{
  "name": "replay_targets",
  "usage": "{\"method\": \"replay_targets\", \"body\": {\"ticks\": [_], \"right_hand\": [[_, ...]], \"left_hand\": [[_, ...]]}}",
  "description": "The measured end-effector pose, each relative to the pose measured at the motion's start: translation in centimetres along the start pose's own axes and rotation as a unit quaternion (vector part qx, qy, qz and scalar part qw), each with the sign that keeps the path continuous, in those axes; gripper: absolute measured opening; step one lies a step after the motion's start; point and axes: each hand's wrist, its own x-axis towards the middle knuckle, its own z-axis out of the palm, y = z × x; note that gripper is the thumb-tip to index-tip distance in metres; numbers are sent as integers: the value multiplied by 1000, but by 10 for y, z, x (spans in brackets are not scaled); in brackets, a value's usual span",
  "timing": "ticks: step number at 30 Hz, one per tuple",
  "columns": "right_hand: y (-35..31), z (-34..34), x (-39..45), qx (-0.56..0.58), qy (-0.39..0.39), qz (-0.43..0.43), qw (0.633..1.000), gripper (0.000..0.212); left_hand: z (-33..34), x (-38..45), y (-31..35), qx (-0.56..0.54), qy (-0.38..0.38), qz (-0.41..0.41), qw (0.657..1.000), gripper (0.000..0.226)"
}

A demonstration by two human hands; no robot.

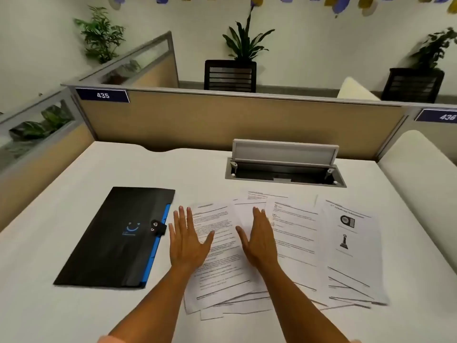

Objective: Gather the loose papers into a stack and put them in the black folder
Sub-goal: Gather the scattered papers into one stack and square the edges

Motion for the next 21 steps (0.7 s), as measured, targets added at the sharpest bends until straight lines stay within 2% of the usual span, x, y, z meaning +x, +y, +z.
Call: {"method": "replay_targets", "body": {"ticks": [3, 7, 12, 15, 18, 21], "right_hand": [[4, 10, -9, 43, -36, 36, 998, 86], [1, 18, -14, 80, -44, 89, 992, 84], [-14, 15, -7, 109, -65, 132, 983, 69], [-19, 13, -7, 96, -73, 102, 987, 42], [-15, 5, -12, 156, -34, 84, 984, 25], [0, -10, -18, 214, 25, 90, 972, 20]], "left_hand": [[10, -11, -5, -24, -89, -84, 992, 110], [18, -22, -5, -19, -112, -143, 983, 111], [19, -21, -1, 11, -99, -176, 979, 109], [17, -17, 1, -11, -94, -197, 976, 109], [13, -15, 6, -43, -62, -207, 975, 108], [10, -11, 15, -99, -31, -193, 976, 104]]}}
